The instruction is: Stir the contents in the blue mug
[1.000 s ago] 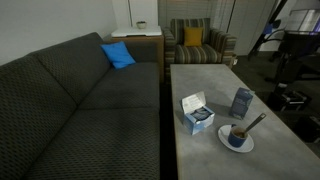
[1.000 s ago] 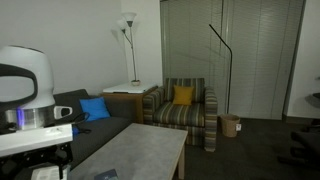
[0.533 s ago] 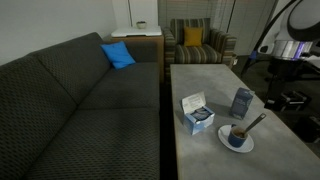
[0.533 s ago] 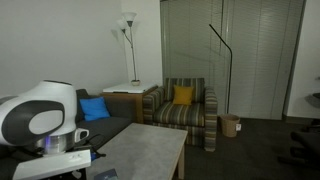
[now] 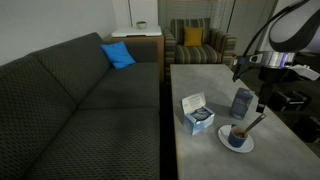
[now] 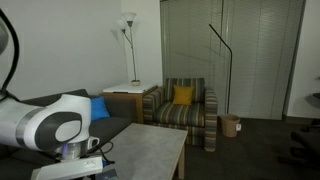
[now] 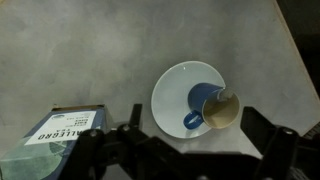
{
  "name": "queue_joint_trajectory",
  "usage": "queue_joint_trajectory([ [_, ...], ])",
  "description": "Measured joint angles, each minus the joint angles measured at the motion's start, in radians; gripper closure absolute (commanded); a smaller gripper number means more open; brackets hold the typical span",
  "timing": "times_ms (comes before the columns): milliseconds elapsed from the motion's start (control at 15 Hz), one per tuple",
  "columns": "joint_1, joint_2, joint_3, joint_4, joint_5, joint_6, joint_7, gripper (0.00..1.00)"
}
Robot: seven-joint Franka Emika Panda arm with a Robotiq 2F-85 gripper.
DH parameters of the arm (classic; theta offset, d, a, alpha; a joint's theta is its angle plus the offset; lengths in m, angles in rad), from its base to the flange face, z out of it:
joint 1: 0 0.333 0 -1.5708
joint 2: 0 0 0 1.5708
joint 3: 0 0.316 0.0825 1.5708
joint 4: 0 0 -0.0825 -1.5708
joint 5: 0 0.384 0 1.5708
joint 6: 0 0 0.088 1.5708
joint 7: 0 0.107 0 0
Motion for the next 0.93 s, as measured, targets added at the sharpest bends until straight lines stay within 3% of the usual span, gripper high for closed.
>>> queue_joint_trajectory([
  [333, 0.003, 0.078, 0.002, 0.119, 0.006, -0.149, 0.000, 0.03],
  [400, 0.003, 0.087, 0.002, 0.136, 0.010, -0.177, 0.000, 0.14],
  [667, 0.011, 0.099, 0.003, 0.192, 0.030, -0.274, 0.006, 0.42],
  [933, 0.024, 0.099, 0.004, 0.223, 0.036, -0.319, 0.022, 0.52],
])
